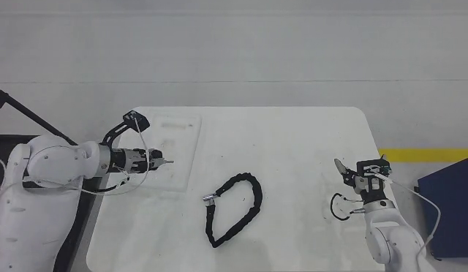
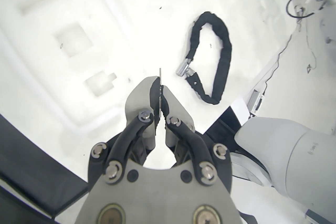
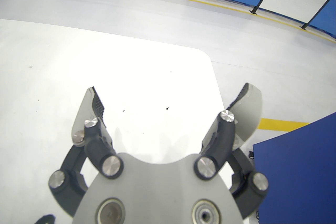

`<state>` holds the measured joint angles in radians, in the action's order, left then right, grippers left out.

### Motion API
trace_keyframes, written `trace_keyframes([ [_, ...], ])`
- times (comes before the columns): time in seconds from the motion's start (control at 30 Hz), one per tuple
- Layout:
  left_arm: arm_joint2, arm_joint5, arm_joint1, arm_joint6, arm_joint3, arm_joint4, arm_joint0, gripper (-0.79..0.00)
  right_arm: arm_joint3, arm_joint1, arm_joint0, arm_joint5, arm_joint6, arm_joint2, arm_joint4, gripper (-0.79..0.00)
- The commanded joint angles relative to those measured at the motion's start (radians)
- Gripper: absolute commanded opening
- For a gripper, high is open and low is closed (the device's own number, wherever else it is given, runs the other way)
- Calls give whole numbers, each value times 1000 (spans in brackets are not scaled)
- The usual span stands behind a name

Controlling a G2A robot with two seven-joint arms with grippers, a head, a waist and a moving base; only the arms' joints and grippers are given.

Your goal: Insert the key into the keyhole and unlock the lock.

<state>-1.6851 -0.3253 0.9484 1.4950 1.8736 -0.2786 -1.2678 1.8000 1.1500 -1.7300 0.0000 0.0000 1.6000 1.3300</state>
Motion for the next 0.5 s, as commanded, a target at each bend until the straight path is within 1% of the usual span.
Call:
trace_keyframes([
  [0.0,-36,-63,-8,-63,19,86,-62,-785,0,0,0,0,0,0,0,0],
  [0.1,-73,-148,-23,-148,5,202,-144,-785,0,0,0,0,0,0,0,0],
  [0.2,-72,-228,-41,-228,-5,288,-210,-785,0,0,0,0,0,0,0,0],
  [0.27,-52,-282,-56,-281,-6,362,-243,-785,0,0,0,0,0,0,0,0],
  [0.33,-26,-316,-73,-316,-5,431,-265,-785,0,0,0,0,0,0,0,0],
  [0.47,30,-364,-106,-363,-35,517,-280,-785,0,0,0,0,0,0,0,0],
])
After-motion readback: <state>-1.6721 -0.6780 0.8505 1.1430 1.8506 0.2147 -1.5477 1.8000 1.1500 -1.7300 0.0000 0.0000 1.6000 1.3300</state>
